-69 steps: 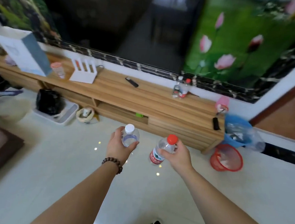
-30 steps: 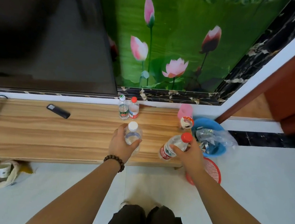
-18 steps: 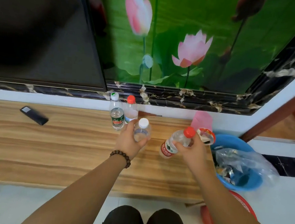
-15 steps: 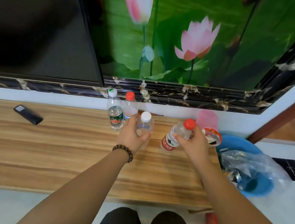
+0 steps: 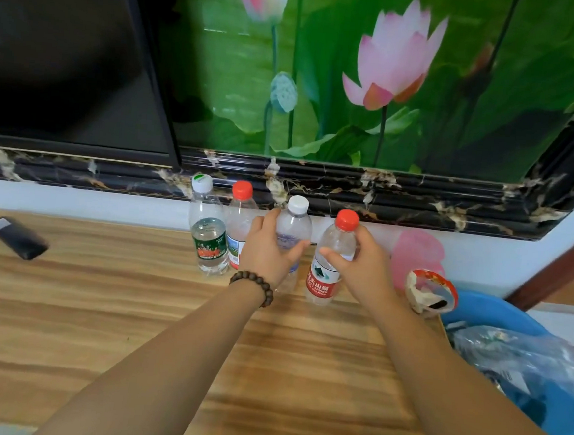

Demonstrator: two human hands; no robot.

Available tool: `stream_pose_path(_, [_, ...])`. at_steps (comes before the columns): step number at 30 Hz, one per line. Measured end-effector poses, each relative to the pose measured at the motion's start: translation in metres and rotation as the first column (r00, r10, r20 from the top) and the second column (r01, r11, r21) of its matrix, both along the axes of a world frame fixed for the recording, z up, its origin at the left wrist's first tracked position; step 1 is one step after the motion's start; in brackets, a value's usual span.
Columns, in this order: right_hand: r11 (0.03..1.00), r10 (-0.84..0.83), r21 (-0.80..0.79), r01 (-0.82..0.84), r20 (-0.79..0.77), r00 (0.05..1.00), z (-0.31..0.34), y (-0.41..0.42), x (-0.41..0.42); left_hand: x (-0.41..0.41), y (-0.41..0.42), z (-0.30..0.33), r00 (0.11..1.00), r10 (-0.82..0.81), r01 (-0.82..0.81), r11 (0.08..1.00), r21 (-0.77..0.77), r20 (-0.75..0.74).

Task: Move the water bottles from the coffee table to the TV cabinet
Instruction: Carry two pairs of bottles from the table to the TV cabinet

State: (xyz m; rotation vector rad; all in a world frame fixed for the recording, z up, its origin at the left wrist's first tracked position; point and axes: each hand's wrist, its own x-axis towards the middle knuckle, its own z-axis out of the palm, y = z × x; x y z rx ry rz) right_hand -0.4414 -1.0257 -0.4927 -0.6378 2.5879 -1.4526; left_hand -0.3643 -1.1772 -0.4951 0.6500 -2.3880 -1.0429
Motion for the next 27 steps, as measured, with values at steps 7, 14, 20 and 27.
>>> stream_pose_path(7, [0.999, 0.031, 0.025, -0.03, -0.027, 0.999, 0.001, -0.018, -0.007, -0.01, 0.001, 0.005, 0.999, 0.01, -0.008, 0.998, 0.058, -0.03])
stream_pose_path(14, [1.0, -0.007, 0.023, 0.008, -0.034, 0.999, 0.0, -0.033, -0.021, -0.02, 0.0, 0.012, 0.996, 0.089, -0.089, 0.995, 0.05, 0.002])
stream_pose_path(20, [0.999, -0.012, 0.052, 0.014, -0.029, 0.999, 0.001, -0.039, -0.023, -0.017, 0.0, 0.013, 0.994, 0.109, -0.109, 0.994, 0.001, 0.019])
stream_pose_path(27, [0.999, 0.016, 0.031, -0.018, 0.07, 0.997, 0.001, -0.032, -0.017, -0.013, 0.002, 0.018, 0.996, 0.093, -0.093, 0.996, 0.015, 0.015])
